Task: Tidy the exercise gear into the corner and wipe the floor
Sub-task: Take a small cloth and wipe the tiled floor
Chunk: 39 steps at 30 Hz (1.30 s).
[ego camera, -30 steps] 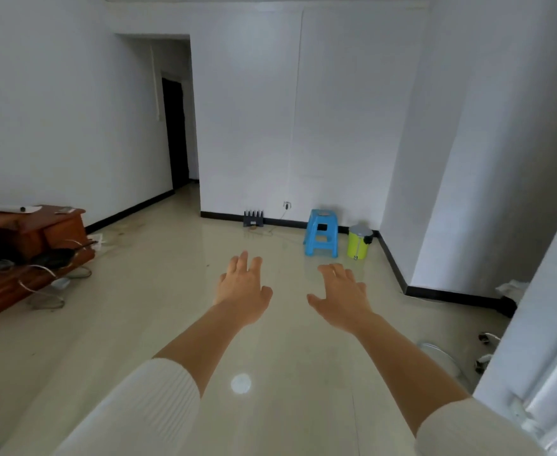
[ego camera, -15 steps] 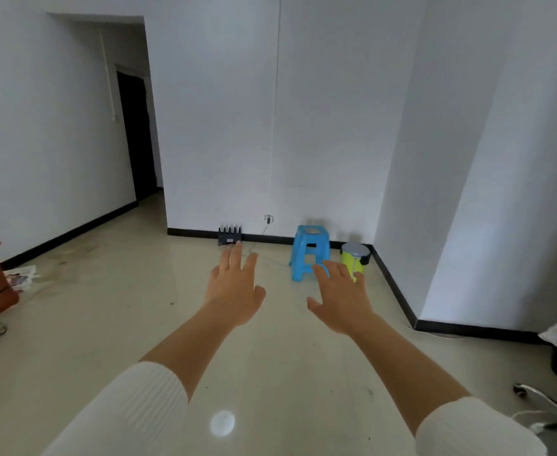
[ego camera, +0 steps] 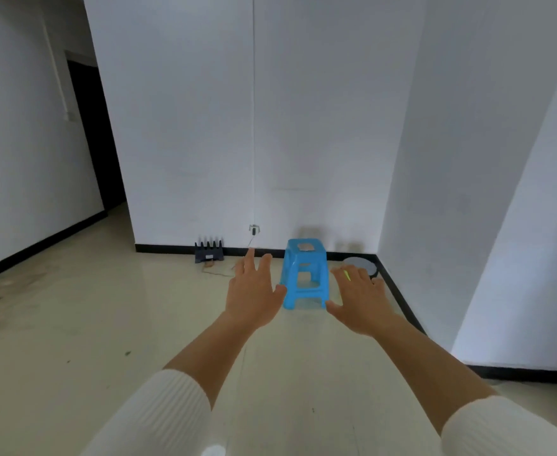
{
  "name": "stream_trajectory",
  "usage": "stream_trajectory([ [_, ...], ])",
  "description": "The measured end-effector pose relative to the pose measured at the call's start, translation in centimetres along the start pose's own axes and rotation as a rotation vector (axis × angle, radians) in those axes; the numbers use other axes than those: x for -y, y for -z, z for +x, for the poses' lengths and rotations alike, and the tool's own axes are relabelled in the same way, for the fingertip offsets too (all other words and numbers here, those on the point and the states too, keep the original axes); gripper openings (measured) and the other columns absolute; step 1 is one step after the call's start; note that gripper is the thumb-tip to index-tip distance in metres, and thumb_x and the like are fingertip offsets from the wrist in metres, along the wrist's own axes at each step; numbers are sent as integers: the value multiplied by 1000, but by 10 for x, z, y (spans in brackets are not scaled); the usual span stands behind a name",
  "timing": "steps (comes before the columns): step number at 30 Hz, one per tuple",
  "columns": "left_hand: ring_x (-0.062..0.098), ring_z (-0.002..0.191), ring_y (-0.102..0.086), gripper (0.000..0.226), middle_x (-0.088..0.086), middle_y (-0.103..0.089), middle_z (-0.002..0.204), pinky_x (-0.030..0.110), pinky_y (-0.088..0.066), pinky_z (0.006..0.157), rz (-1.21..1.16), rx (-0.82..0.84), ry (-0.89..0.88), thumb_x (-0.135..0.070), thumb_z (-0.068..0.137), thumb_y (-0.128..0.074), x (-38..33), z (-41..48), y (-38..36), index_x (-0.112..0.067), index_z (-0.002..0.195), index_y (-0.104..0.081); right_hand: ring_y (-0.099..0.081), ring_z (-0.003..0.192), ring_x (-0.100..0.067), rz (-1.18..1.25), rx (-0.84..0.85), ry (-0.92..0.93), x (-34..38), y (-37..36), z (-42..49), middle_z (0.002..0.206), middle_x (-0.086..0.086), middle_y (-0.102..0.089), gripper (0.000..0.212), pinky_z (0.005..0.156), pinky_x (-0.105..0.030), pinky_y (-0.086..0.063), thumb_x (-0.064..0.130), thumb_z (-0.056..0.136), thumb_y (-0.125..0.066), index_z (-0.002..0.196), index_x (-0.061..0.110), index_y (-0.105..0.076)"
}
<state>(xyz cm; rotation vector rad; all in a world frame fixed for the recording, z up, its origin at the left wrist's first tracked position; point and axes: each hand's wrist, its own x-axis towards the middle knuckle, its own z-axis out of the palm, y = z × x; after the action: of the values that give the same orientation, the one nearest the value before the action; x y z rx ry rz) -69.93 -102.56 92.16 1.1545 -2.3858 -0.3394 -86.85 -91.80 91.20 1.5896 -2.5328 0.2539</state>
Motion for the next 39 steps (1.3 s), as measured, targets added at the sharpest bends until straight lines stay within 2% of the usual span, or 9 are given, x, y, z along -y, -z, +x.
stream_trajectory([
  [5,27,143,-9,66,10,-7,158,41,-31,108,-27,45,30,-33,91,-49,-7,144,-55,-20,148,-19,-27,136,-23,45,64,-56,-42,-35,141,152,-2,-25,66,108,-45,-26,44,91,-51,146,22,-24],
  [8,28,143,-12,66,11,-9,157,42,-29,109,4,59,52,-34,91,-48,5,231,-87,-18,148,-19,-30,134,-23,61,81,-44,-63,-65,223,149,-1,-29,64,105,-43,-29,44,91,-50,145,21,-26],
  [13,29,141,-15,64,11,-14,156,44,-31,109,46,45,50,-34,91,-49,37,388,-151,-17,146,-22,-26,137,-23,97,102,-71,-99,-120,383,152,-2,-25,67,108,-46,-26,44,91,-50,148,20,-22],
  [21,28,136,-24,63,10,-22,151,41,-35,103,-4,140,84,-34,90,-49,58,633,-253,-16,145,-25,-26,136,-23,144,163,-143,-168,-178,622,149,-3,-30,62,106,-44,-27,42,92,-49,146,22,-25],
  [25,26,138,-21,62,9,-20,152,40,-33,104,-41,185,97,-32,91,-49,57,727,-309,-16,145,-24,-26,137,-24,147,199,-184,-208,-208,718,150,-4,-29,64,106,-44,-27,43,93,-47,147,20,-23],
  [28,24,133,-27,59,7,-26,148,38,-38,100,-83,215,118,-31,90,-49,61,791,-366,-17,143,-27,-26,137,-24,169,243,-218,-243,-244,788,150,-4,-28,66,106,-45,-29,44,92,-48,148,20,-23],
  [32,24,134,-26,60,6,-24,149,38,-39,101,-95,252,166,-32,91,-50,68,881,-446,-18,144,-26,-27,136,-24,186,304,-206,-293,-297,885,149,-3,-30,66,106,-46,-29,43,91,-48,148,20,-23],
  [39,25,136,-25,58,8,-23,151,39,-35,104,-207,331,426,-31,92,-50,83,991,-561,-16,144,-28,-35,129,-24,185,487,-186,-371,-378,1026,140,-4,-38,56,99,-41,-33,40,92,-49,141,19,-32],
])
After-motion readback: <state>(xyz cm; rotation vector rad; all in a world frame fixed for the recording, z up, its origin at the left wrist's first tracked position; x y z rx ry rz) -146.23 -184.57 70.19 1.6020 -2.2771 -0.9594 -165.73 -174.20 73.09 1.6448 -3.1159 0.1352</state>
